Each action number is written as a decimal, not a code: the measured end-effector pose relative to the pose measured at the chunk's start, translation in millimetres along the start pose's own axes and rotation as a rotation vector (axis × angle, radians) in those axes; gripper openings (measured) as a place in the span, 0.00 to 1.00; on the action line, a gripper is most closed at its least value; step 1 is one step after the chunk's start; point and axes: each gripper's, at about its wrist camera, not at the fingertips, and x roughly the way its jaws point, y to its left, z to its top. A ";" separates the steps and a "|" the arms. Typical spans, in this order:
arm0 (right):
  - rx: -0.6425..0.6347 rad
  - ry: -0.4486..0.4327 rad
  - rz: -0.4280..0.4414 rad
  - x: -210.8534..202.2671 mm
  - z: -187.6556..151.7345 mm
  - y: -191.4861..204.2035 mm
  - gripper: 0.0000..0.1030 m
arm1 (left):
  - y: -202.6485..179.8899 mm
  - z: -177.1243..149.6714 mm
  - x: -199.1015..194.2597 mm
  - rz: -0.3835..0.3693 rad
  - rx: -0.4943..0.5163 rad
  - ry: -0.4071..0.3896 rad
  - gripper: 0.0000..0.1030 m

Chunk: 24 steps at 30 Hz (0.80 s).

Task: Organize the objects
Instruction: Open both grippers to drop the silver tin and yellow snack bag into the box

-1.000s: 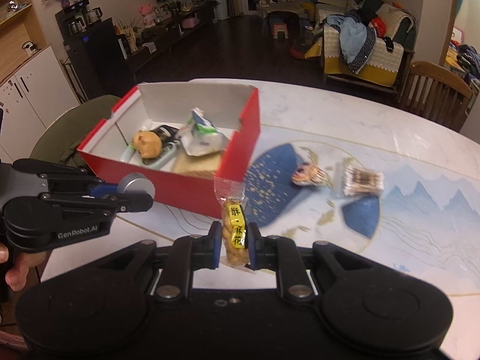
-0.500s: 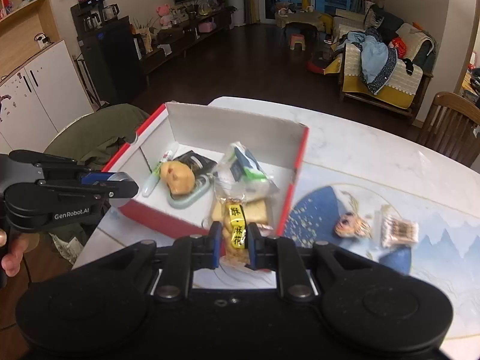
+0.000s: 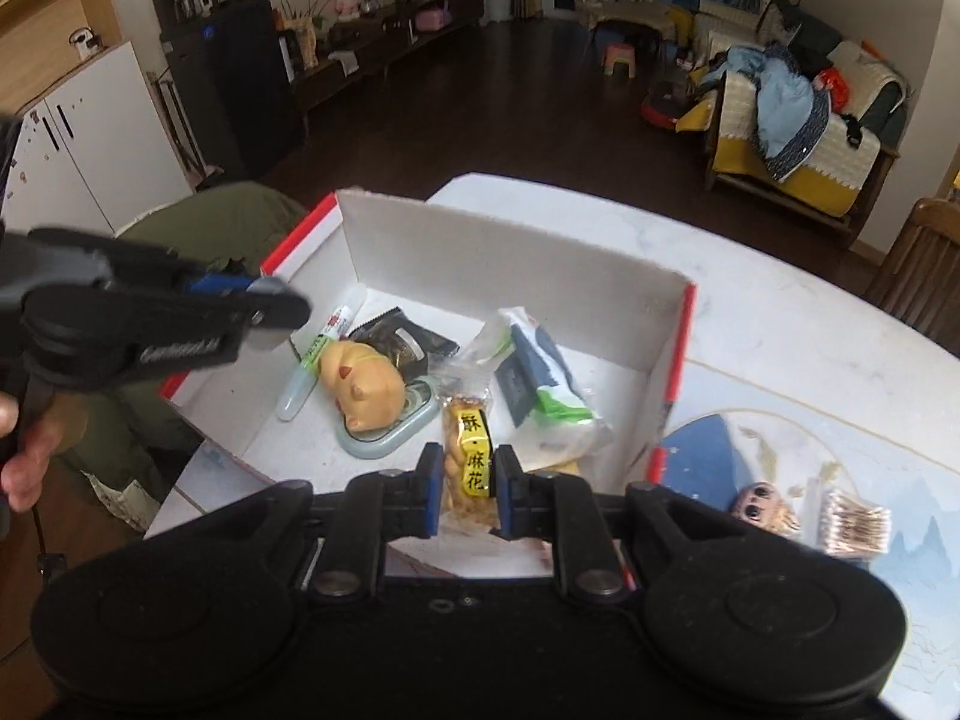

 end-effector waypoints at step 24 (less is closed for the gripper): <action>0.004 0.160 0.017 96.4 2.0 16.1 0.17 | -9.8 20.2 104.8 -0.068 0.024 0.200 0.12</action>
